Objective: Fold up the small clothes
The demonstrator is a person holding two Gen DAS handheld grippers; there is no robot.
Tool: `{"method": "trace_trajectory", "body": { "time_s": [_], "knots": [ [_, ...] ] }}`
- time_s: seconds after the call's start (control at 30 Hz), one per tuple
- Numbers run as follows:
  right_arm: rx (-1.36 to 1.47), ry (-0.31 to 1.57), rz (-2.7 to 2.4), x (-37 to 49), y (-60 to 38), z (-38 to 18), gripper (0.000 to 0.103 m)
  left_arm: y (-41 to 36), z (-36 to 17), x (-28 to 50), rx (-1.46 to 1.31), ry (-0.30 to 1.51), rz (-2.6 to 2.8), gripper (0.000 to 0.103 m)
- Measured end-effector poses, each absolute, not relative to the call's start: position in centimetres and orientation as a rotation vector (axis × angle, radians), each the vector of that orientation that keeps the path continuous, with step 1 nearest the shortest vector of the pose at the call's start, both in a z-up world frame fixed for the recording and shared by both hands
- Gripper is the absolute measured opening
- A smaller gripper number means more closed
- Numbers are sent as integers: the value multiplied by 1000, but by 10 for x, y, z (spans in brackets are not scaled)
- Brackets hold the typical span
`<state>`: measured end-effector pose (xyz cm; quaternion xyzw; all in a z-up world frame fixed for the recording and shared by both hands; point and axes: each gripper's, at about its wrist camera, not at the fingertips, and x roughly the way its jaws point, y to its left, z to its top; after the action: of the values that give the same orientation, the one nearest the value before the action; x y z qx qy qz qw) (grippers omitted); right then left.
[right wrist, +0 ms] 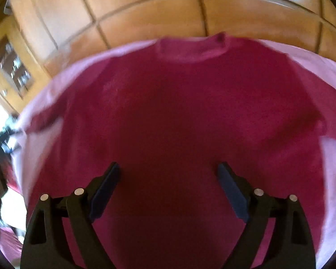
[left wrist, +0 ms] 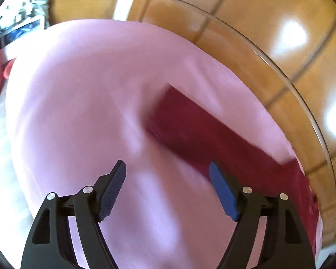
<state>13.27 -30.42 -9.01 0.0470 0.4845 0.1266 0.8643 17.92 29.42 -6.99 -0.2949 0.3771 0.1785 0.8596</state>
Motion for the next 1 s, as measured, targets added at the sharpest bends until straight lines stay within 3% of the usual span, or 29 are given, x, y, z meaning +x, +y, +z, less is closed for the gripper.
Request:
{"method": "trace_trajectory", "body": {
  "time_s": [0.07,0.27,0.33,0.4,0.47,0.67,0.83,0.93,1.0],
  "knots": [
    [35,984,244,129,-293,-98,101,311,-72,186,-627,794,385,75],
    [-20,985,223,122,-284,-102,101,321,-79,215,-546,827,372,75],
    [-33,982,209,126,-282,-99,101,316,-84,229,-507,835,362,71],
    [-29,984,207,128,-284,-98,101,308,-86,235,-442,858,349,30],
    [-36,984,203,130,-282,-99,101,303,-87,243,-402,874,347,12],
    [-45,968,200,127,-282,-100,101,330,-57,231,-437,739,462,8],
    [-46,964,199,127,-282,-101,101,322,-88,263,-210,879,565,8],
    [-45,962,200,127,-283,-101,101,323,-91,265,-238,894,594,8],
    [-44,961,201,128,-283,-101,101,324,-82,260,-298,892,602,19]
  ]
}}
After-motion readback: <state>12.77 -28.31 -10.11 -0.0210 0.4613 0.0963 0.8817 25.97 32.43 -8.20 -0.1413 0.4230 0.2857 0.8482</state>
